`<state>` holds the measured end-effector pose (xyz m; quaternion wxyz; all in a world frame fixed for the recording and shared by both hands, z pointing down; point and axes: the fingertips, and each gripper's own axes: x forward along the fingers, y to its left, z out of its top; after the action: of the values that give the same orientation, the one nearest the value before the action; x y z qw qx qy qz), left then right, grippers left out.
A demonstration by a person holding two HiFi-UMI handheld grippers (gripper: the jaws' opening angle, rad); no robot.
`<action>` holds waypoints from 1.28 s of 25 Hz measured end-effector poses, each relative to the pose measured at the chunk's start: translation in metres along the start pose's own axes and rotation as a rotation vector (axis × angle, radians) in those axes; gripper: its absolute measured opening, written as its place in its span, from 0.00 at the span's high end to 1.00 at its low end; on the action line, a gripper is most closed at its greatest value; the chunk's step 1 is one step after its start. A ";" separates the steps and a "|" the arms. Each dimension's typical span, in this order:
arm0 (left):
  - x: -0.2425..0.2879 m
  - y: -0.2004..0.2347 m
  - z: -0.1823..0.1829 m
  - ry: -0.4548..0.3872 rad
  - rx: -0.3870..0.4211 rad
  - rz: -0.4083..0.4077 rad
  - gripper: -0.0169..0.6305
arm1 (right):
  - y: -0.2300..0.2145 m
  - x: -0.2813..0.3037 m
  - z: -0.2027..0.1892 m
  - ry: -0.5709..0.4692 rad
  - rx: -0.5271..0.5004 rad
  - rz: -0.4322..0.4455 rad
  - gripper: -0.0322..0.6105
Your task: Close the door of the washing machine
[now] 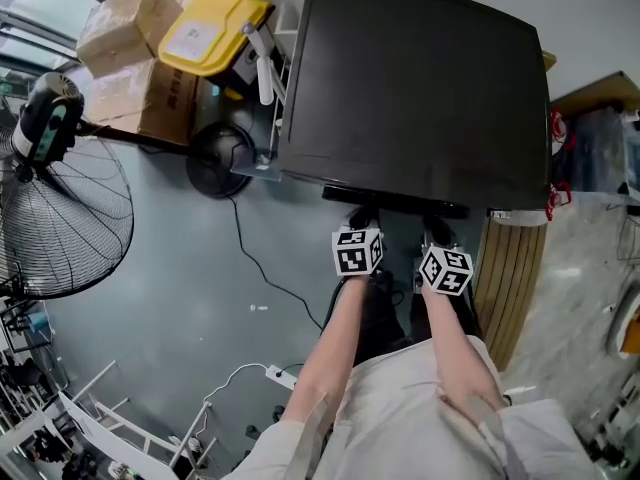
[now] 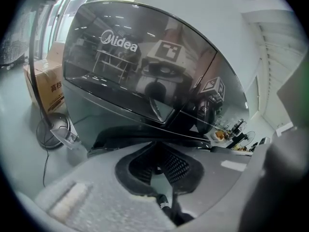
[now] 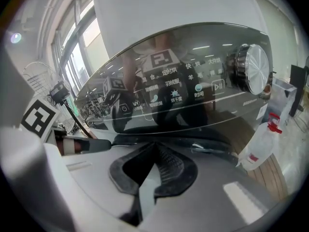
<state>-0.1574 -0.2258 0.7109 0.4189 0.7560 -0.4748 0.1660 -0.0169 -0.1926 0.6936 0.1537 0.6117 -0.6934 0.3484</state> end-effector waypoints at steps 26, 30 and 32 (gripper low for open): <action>-0.089 -0.097 0.019 -0.156 0.060 0.025 0.97 | 0.027 -0.097 0.029 0.041 -0.276 0.285 0.95; -0.109 -0.114 0.011 -0.172 0.069 0.042 0.97 | 0.037 -0.113 0.029 0.024 -0.275 0.338 0.95; -0.116 -0.124 0.007 -0.171 0.082 0.050 0.97 | 0.040 -0.119 0.033 0.015 -0.267 0.360 0.95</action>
<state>-0.1095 -0.1402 0.5726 0.3414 0.7717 -0.5205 0.1305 -0.0242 -0.1259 0.5823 0.1739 0.4495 -0.8303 0.2797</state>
